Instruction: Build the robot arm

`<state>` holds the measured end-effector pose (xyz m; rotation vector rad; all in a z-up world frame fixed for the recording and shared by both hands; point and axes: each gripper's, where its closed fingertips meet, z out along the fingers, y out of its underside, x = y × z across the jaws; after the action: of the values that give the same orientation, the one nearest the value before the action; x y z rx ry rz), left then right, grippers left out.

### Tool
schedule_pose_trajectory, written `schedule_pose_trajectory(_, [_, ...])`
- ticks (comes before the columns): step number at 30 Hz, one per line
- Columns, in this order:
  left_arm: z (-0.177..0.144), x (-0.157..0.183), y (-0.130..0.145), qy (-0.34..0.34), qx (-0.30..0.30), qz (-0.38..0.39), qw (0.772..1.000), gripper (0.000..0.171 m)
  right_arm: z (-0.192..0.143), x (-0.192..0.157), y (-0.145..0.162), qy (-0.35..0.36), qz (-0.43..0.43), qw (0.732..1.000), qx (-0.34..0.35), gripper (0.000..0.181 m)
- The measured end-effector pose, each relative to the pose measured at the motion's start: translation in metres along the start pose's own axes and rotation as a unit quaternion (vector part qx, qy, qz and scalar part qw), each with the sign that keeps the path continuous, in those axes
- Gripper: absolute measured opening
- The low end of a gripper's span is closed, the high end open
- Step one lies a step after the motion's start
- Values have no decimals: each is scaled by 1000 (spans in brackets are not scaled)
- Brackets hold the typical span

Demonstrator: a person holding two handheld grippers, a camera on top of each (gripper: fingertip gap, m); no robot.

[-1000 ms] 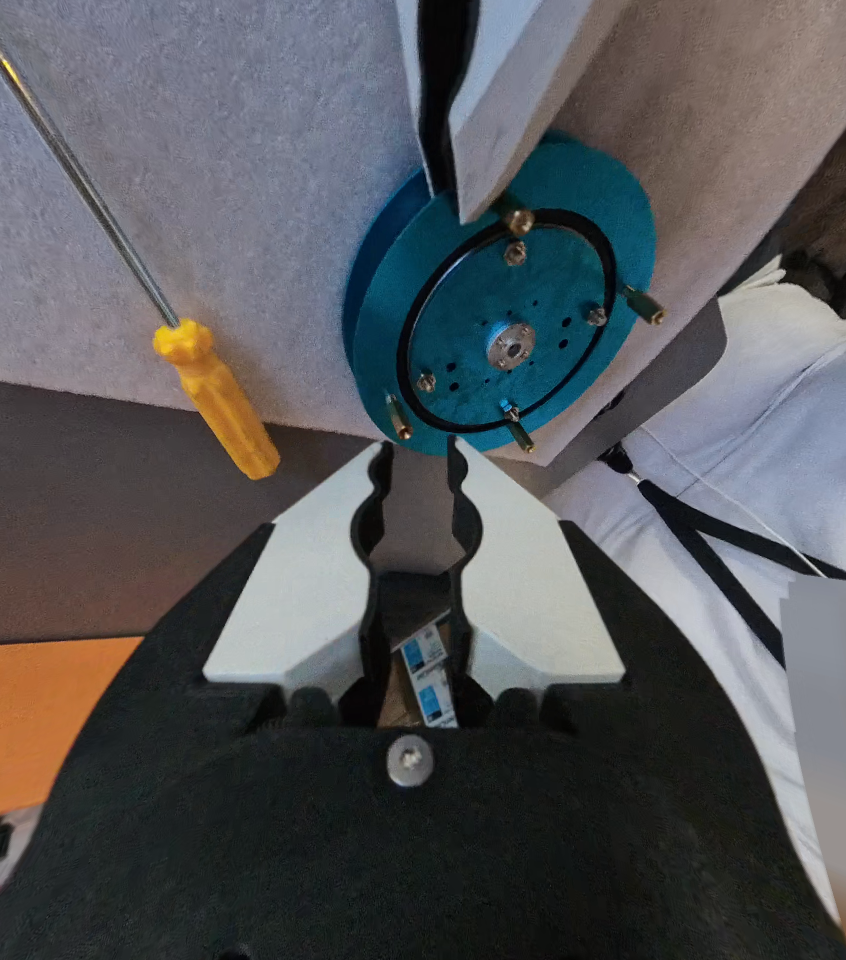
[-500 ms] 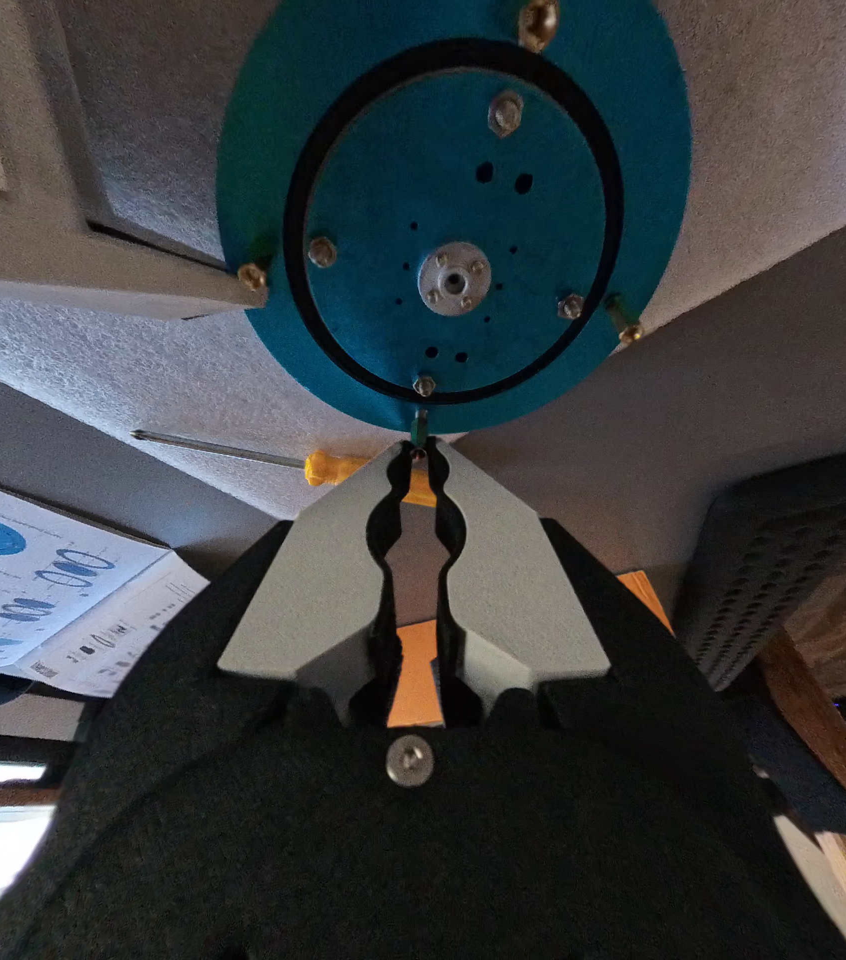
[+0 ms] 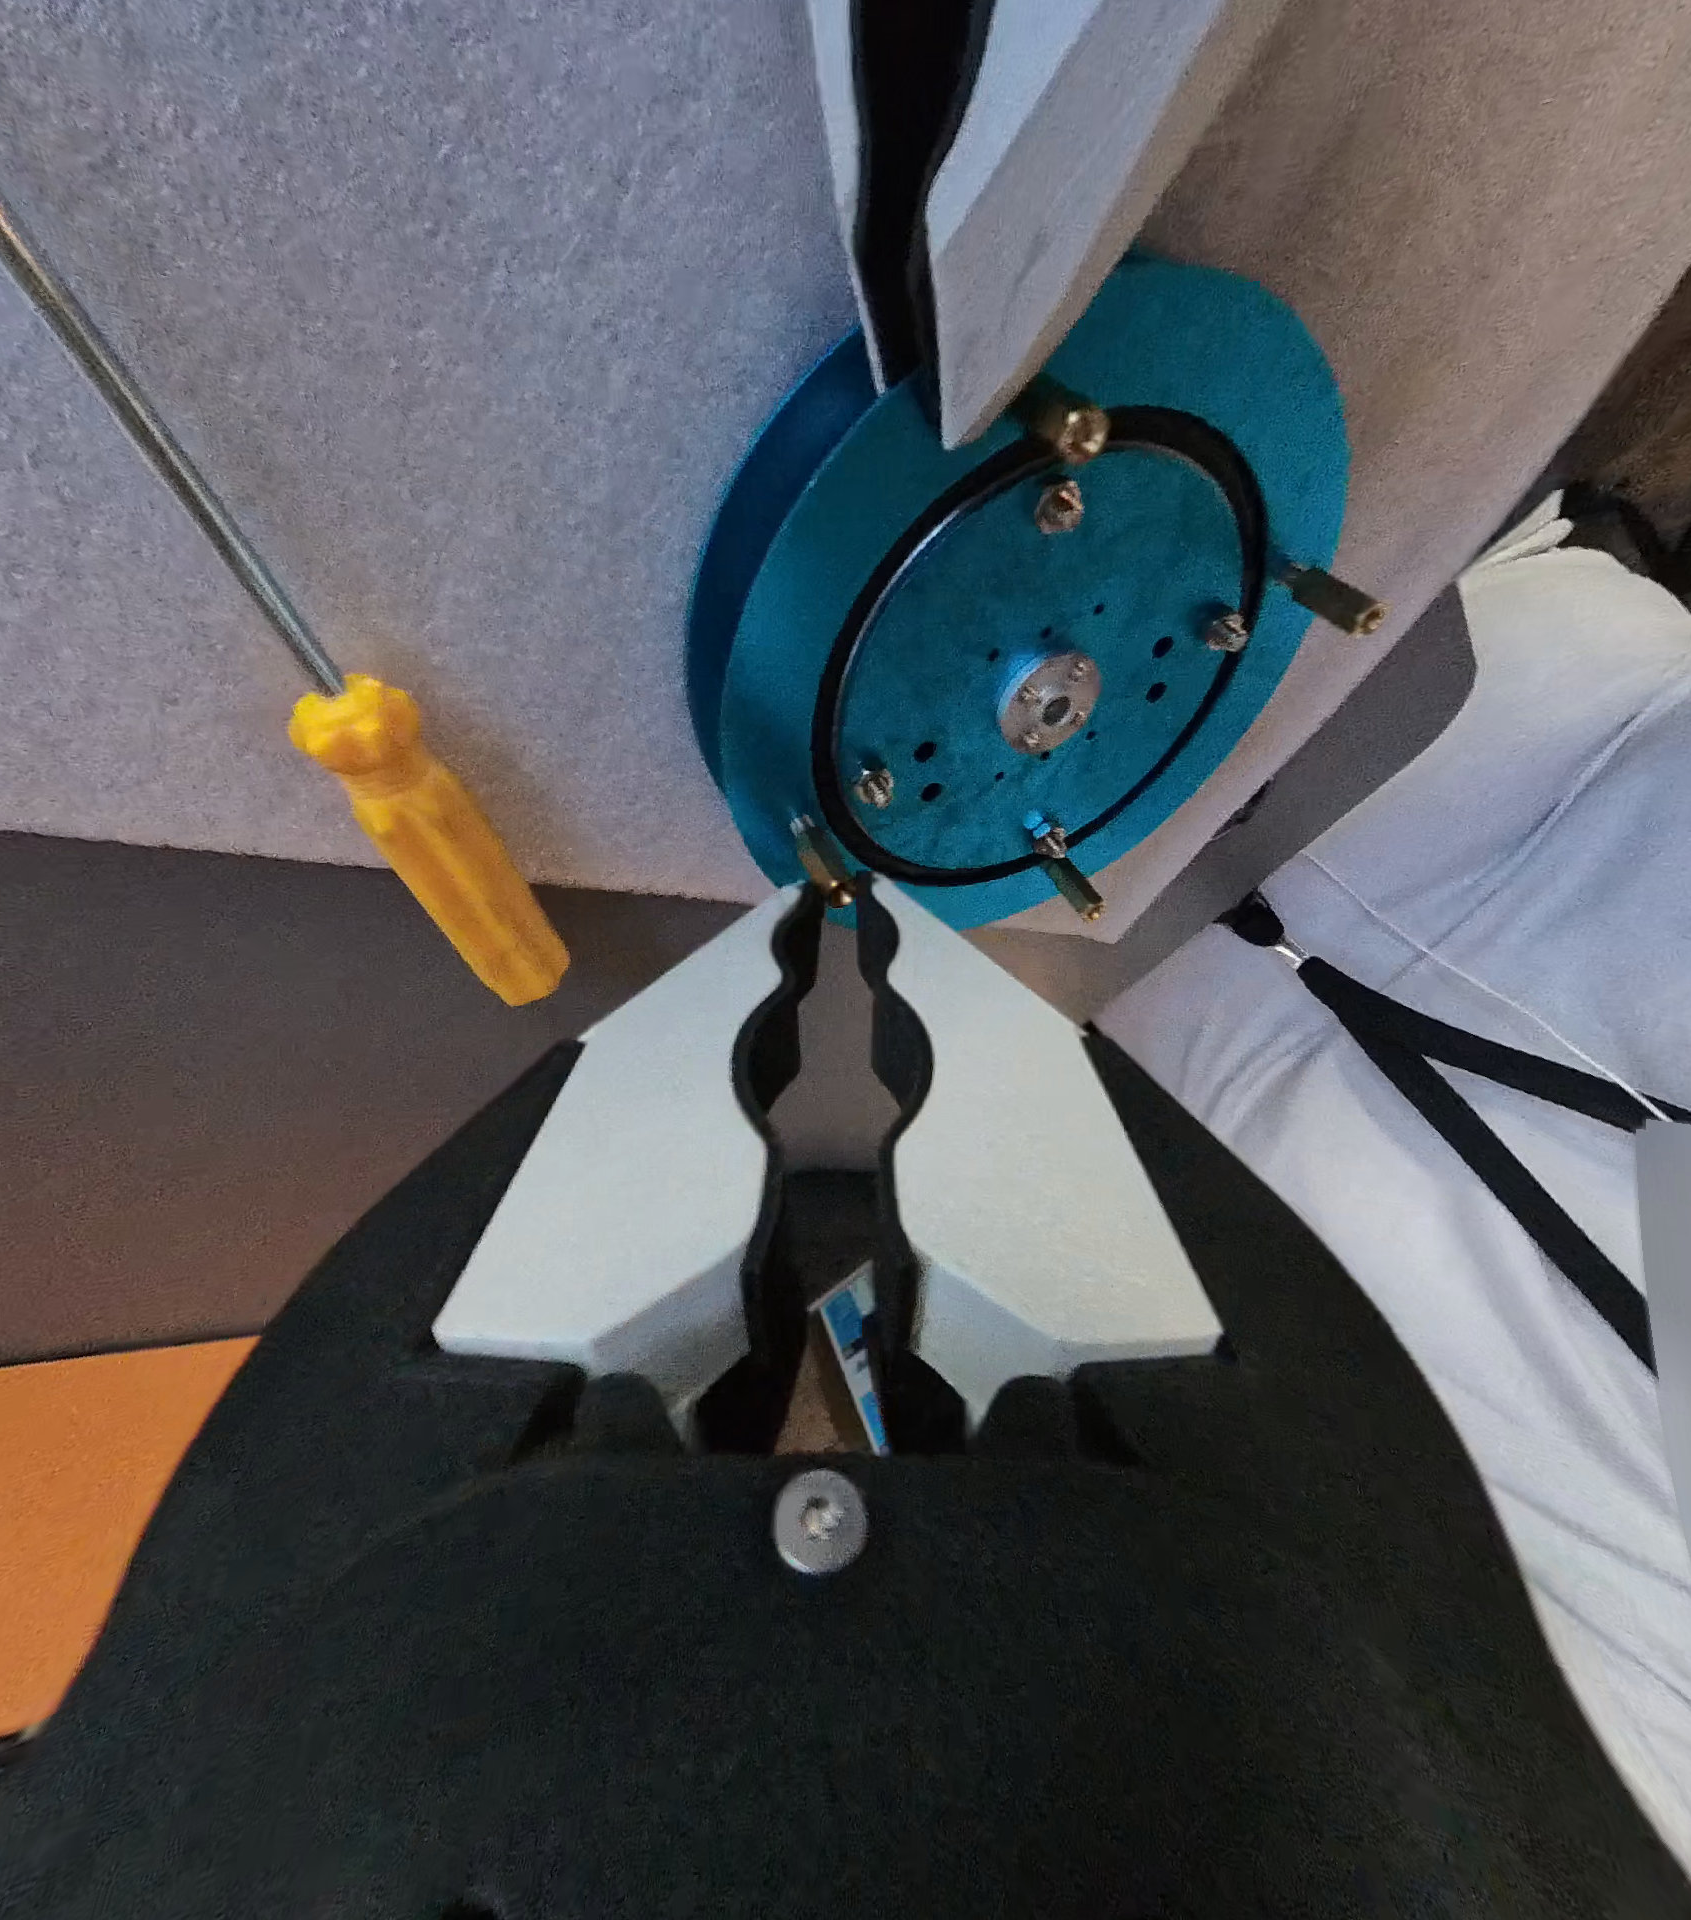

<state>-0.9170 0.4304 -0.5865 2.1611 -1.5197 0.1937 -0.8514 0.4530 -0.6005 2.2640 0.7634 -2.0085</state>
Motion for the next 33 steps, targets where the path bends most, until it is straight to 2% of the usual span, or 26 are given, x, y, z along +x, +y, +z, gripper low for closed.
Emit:
schedule_pose_trajectory(2, [0,-4,-1,-21,-2,23,1000,5,0,0,0,0,0,1000,0,2])
schedule_pose_trajectory(5, [-1,-11,1,-105,-34,133,985,3,0,0,0,0,0,1000,1,2])
schedule_pose_trajectory(7, [-3,-17,2,-183,-75,257,946,3,0,0,0,1,2,1000,0,2])
schedule_pose_trajectory(9, [-6,-21,-2,-261,-105,389,877,4,0,0,0,1,2,1000,0,2])
schedule_pose_trajectory(10, [-7,-23,-4,-290,-115,430,847,4,0,0,0,1,1,1000,1,2])
schedule_pose_trajectory(11, [-6,-22,-5,-301,-117,446,835,4,0,0,0,1,1,1000,2,2])
schedule_pose_trajectory(12, [-4,-20,-4,-294,-114,439,841,5,0,0,0,2,1,1000,2,2])
schedule_pose_trajectory(13, [-1,-17,-2,-271,-113,414,862,17,0,0,0,2,2,1000,2,2])
schedule_pose_trajectory(14, [-1,-15,2,-245,-115,375,887,38,0,0,0,2,2,1000,1,2])
schedule_pose_trajectory(16, [-6,-14,4,-199,-101,297,928,51,0,0,0,2,2,1000,1,2])
schedule_pose_trajectory(19, [-16,-14,-2,-153,-47,208,965,42,0,0,0,1,2,1000,1,2])
schedule_pose_trajectory(22, [-16,-3,-3,-63,-18,105,992,37,0,0,0,1,2,1000,0,2])
schedule_pose_trajectory(24, [-14,6,-9,-8,3,59,998,27,0,0,0,0,2,1000,0,2])
schedule_pose_trajectory(26, [-12,1,-14,-5,11,26,1000,20,0,0,0,0,1,1000,0,2])
schedule_pose_trajectory(27, [-11,-2,-14,-11,6,19,1000,7,0,0,0,0,1,1000,0,2])
schedule_pose_trajectory(28, [-10,-4,-13,-17,1,20,1000,7,0,0,0,0,1,1000,0,2])
schedule_pose_trajectory(31, [-10,-7,-12,-48,-16,52,997,6,0,0,0,0,1,1000,0,2])
schedule_pose_trajectory(33, [-9,-9,-11,-92,-36,119,988,5,0,0,0,1,2,1000,-1,2])
